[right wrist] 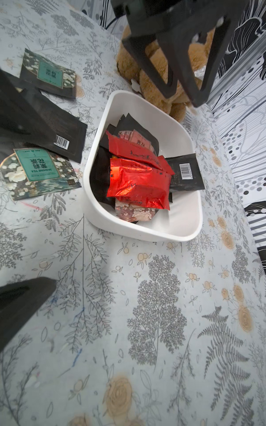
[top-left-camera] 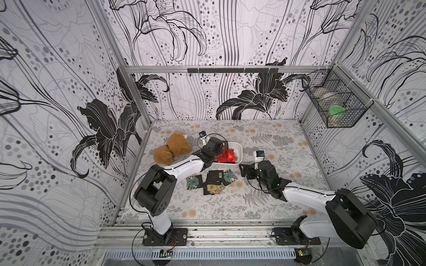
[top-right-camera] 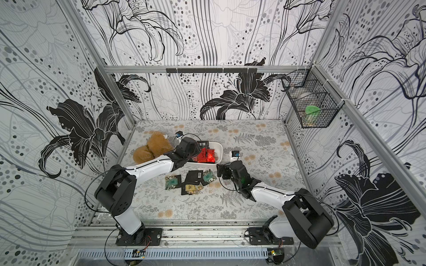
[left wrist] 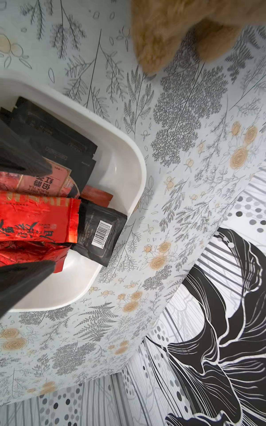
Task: Put the tea bags into the storage box
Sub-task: Place the tea bag in the storage box, then pick up the tea bag from the center of the board.
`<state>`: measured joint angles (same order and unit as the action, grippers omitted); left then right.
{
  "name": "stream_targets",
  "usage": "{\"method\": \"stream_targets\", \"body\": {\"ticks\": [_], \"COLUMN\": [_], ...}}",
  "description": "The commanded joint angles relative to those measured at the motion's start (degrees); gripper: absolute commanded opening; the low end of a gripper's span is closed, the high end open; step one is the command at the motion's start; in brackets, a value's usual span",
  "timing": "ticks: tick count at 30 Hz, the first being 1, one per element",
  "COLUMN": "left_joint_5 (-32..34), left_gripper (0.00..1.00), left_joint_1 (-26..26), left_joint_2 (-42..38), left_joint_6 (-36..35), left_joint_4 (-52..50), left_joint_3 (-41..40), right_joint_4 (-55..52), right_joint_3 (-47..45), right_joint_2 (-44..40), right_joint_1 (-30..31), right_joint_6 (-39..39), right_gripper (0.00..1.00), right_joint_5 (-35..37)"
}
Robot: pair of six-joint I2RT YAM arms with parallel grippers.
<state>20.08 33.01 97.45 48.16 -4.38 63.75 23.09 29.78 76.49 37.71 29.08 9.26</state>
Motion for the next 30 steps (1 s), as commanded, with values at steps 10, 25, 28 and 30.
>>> {"method": "stream_targets", "body": {"ticks": [10,25,28,30], "left_joint_5": [-8.29,-10.14,-12.25,-13.72], "left_gripper": [0.66,0.65,0.64,0.62], "left_joint_1": [0.07,2.20,2.34,2.44], "left_joint_2": [-22.78,-39.53,-36.97,-34.58], "left_joint_6": [5.07,14.52,14.73,14.55], "left_joint_4": [6.44,18.66,21.56,24.67], "left_joint_3": [-20.43,-47.09,-48.27,-48.62], "right_joint_4": [-3.59,3.07,-3.64,-5.71], "right_joint_3": [3.29,7.43,13.44,16.69], "right_joint_2": [-2.12,10.00,14.67,17.86], "right_joint_1": [0.03,1.56,6.47,8.19], "right_joint_6": [-1.59,-8.27,-11.90,-12.38], "right_gripper": [0.96,1.00,0.94,0.83], "right_joint_5": [-0.69,-16.19,-10.50,-10.49]}}
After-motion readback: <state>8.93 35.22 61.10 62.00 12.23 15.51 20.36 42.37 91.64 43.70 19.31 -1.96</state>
